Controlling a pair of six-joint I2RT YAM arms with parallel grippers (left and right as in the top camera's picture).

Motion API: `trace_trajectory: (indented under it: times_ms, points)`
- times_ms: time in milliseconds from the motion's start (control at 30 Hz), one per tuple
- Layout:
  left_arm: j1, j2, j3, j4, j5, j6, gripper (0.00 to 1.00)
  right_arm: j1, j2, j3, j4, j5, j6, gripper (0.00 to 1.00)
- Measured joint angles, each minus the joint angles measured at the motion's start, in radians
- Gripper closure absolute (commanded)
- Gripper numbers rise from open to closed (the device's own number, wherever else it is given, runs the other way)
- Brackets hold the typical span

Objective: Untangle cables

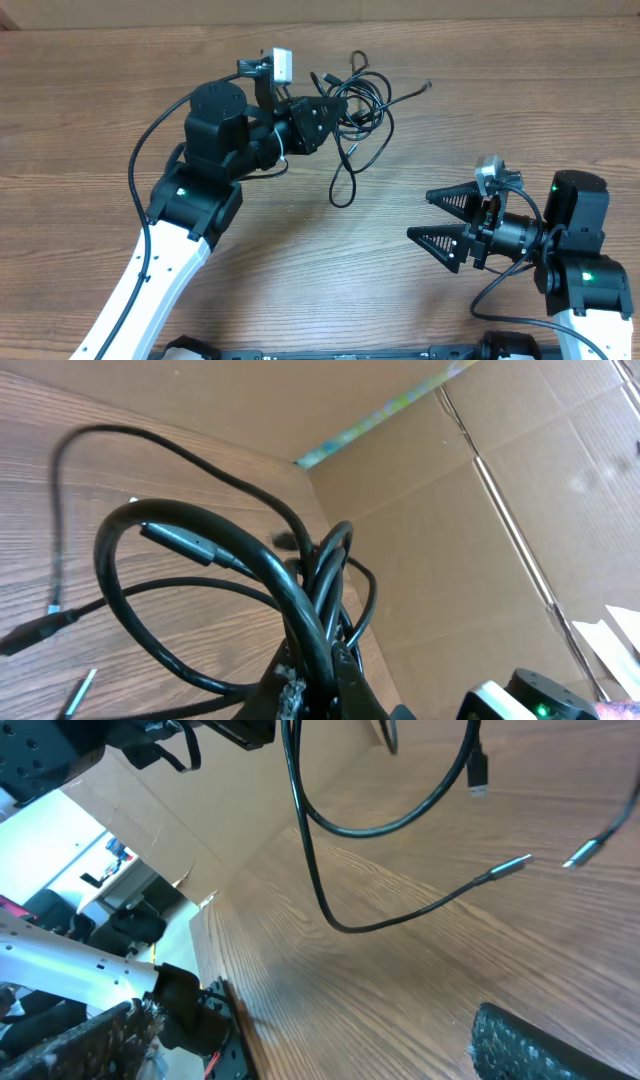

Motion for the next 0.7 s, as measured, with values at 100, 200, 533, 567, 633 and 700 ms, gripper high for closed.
trace_trajectory:
  times_ms: [100, 200, 533, 567, 633, 700]
  points:
    - [0.000, 0.000, 0.000, 0.004, 0.052, -0.008, 0.96, 0.000, 0.000, 0.000, 0.025, -0.002, 0.009, 0.14]
    - [0.000, 0.000, 0.000, 0.012, 0.110, -0.008, 0.96, 0.000, 0.000, -0.002, 0.092, -0.002, 0.068, 0.21]
    - [-0.108, 0.000, 0.000, 0.012, 0.212, -0.011, 0.96, 0.000, 0.000, -0.002, 0.146, 0.001, 0.199, 0.24]
    - [-0.122, 0.000, 0.000, 0.012, 0.217, -0.011, 0.96, 0.000, 0.000, -0.002, 0.145, 0.004, 0.206, 0.25]
    - [-0.142, 0.000, 0.000, 0.012, 0.226, -0.007, 0.96, 0.000, 0.000, -0.002, 0.145, 0.006, 0.209, 0.27]
    - [-0.151, 0.000, 0.000, 0.012, 0.241, -0.005, 0.96, 0.000, 0.000, -0.002, 0.144, 0.006, 0.209, 0.36]
